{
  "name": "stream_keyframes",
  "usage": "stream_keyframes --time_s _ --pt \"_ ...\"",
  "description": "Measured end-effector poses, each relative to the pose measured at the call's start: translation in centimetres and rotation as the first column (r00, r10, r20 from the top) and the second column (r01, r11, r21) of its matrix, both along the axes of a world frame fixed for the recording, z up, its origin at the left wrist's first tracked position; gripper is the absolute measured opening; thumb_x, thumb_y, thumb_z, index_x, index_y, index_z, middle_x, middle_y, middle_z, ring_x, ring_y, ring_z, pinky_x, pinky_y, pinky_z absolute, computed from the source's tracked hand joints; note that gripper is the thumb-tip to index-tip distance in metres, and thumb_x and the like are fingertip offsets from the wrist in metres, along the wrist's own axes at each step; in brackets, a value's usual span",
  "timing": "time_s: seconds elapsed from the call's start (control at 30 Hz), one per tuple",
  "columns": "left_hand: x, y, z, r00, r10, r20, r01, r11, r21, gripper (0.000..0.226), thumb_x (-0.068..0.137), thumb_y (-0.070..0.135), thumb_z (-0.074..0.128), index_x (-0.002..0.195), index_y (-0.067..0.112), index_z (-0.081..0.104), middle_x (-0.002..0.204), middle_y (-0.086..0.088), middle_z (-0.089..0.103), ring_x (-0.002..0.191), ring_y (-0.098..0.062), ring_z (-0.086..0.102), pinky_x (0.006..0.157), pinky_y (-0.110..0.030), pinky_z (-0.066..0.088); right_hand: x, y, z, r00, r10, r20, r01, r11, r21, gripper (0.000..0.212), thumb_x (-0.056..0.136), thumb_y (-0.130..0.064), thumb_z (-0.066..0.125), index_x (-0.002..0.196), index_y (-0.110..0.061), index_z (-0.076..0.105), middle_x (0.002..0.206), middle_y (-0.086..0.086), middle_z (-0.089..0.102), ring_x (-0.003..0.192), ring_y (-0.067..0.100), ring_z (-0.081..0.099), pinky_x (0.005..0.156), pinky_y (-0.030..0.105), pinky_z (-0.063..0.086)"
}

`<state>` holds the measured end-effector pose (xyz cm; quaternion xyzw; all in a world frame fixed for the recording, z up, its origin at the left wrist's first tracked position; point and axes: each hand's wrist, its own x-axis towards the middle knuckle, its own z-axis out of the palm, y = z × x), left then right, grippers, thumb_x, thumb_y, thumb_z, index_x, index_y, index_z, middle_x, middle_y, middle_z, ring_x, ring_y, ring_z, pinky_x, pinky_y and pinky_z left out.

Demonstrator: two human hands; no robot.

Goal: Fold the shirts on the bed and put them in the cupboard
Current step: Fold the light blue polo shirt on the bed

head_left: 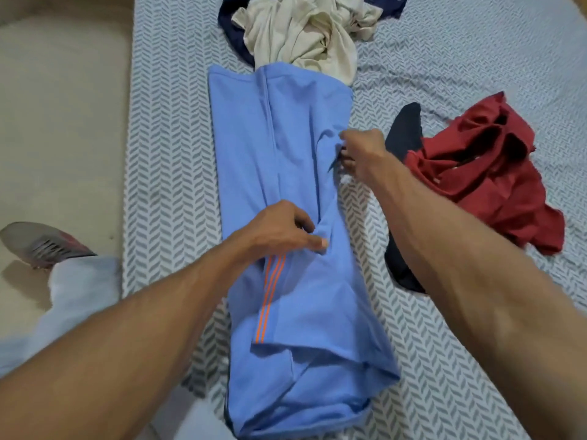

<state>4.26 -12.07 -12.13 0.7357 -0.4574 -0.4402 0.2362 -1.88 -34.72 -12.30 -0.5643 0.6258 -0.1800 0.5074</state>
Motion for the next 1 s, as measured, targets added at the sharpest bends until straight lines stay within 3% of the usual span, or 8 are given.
stream_keyframes --time_s 0.17,0.27,0.37,0.43,0.5,0.6,0.83,1.0 --pt "1.7 1.0 0.1 0.905 0.086 -0.416 -0.096 0.995 -0.003 0.014 0.076 0.010 0.083 0.084 0.003 0.073 0.080 -0.016 0.075 0.070 -0.012 0.065 0.076 -0.029 0.051 3.6 -3.9 0.6 0.978 -0.156 0.137 0.134 0.978 0.158 0.044 0.073 -0.014 0.075 0.115 -0.003 0.065 0.076 0.009 0.062 0.048 0.020 0.059 0.042 0.026 0.048" --pt "1.9 1.2 0.1 0.854 0.110 -0.509 -0.121 0.993 0.012 0.019 0.071 0.006 0.080 0.084 0.002 0.068 0.078 -0.013 0.076 0.074 -0.017 0.070 0.082 -0.034 0.054 5.5 -3.3 2.4 0.937 -0.184 0.298 0.212 0.975 -0.065 0.013 0.066 -0.011 0.068 0.074 -0.011 0.058 0.065 0.003 0.054 0.054 0.016 0.050 0.050 0.025 0.042" --pt "1.7 1.4 0.1 0.854 0.094 -0.511 -0.102 0.995 0.013 0.030 0.065 0.014 0.076 0.088 -0.002 0.067 0.080 -0.012 0.077 0.076 -0.018 0.072 0.087 -0.037 0.057 7.9 -1.9 2.6 0.981 0.047 0.189 0.037 0.908 -0.417 0.017 0.075 -0.020 0.065 0.064 -0.024 0.053 0.056 -0.015 0.047 0.055 0.006 0.045 0.058 0.026 0.040" --pt "1.6 1.5 0.2 0.855 0.091 -0.510 -0.101 0.995 0.008 0.028 0.066 0.015 0.077 0.088 0.001 0.067 0.080 -0.009 0.078 0.078 -0.018 0.074 0.088 -0.038 0.057 9.4 -0.4 2.3 0.977 0.207 0.043 -0.158 0.849 -0.504 0.005 0.082 -0.024 0.065 0.085 -0.027 0.065 0.068 -0.016 0.058 0.066 0.005 0.057 0.068 0.023 0.047" --pt "1.5 1.7 0.2 0.868 0.076 -0.490 -0.096 0.995 -0.016 0.020 0.069 0.014 0.079 0.079 0.010 0.063 0.073 -0.003 0.075 0.070 -0.016 0.068 0.076 -0.033 0.052 10.5 1.0 1.6 0.903 0.409 -0.131 -0.419 0.776 -0.470 0.028 0.087 -0.024 0.065 0.115 -0.023 0.068 0.087 -0.010 0.068 0.084 0.007 0.064 0.081 0.021 0.050" --pt "1.3 1.8 -0.1 0.882 0.081 -0.464 -0.116 0.992 -0.048 0.031 0.070 0.010 0.080 0.069 0.017 0.049 0.060 -0.001 0.056 0.059 -0.015 0.045 0.061 -0.027 0.035 10.9 2.4 1.0 0.755 0.603 -0.259 -0.656 0.684 -0.319 0.035 0.091 -0.015 0.060 0.126 -0.016 0.067 0.119 -0.003 0.071 0.111 0.009 0.062 0.092 0.013 0.042" --pt "0.0 2.7 1.1 0.846 0.257 -0.468 -0.365 0.918 -0.157 0.036 0.066 0.002 0.084 0.097 0.015 0.068 0.082 0.000 0.070 0.074 -0.012 0.066 0.077 -0.033 0.057 5.5 3.2 1.7 0.789 0.560 -0.253 -0.614 0.693 -0.378 0.052 0.089 -0.012 0.061 0.141 -0.017 0.057 0.139 -0.001 0.059 0.129 0.014 0.054 0.105 0.025 0.042" --pt "-1.9 5.4 1.2 0.916 0.372 -0.150 -0.401 0.843 -0.359 0.052 0.070 0.024 0.085 0.117 0.024 0.063 0.098 0.005 0.067 0.092 -0.012 0.065 0.085 -0.025 0.053 -2.2 7.7 1.9 0.816 0.535 -0.218 -0.571 0.686 -0.452 0.052 0.085 -0.026 0.070 0.135 -0.018 0.059 0.125 0.000 0.064 0.116 0.014 0.060 0.098 0.031 0.049"
